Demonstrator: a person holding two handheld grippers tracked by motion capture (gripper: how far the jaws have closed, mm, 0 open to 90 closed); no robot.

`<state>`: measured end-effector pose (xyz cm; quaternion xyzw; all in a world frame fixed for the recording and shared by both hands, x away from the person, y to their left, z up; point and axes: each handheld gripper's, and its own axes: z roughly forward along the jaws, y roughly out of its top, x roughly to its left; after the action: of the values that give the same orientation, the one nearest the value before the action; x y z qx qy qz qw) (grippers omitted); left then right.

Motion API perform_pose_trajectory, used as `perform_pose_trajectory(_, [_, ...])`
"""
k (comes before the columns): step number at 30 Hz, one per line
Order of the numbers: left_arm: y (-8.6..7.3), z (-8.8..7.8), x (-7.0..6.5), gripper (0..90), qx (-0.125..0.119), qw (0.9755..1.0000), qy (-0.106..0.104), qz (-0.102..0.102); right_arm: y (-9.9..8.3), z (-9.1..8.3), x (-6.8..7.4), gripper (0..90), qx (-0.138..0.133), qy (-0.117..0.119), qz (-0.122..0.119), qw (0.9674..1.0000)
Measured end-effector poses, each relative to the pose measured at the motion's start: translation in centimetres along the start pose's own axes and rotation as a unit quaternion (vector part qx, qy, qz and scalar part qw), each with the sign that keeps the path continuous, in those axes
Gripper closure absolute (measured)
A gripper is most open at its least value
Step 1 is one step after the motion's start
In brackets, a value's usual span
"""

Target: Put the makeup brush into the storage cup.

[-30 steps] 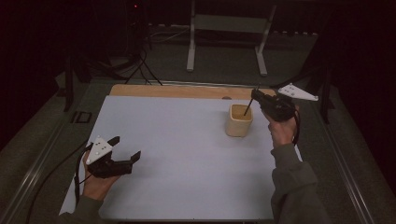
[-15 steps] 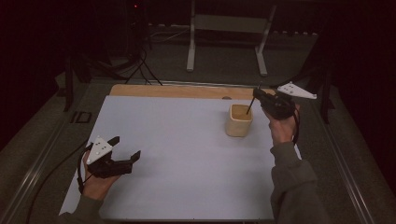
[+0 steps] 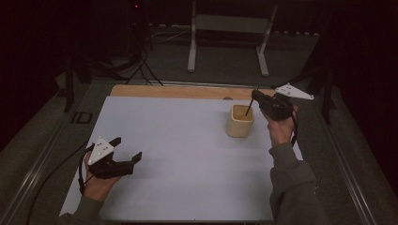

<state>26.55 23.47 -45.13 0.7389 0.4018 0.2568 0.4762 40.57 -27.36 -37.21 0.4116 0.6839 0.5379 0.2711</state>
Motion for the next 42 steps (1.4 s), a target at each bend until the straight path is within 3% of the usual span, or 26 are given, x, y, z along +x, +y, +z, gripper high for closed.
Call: perform_pose_trajectory(42, [0.0, 0.1, -0.1, 9.9, 0.003, 1.0000, -0.001, 0.000, -1.8, 1.6, 0.0, 84.8, 0.035, -0.003, 0.002, 0.9994])
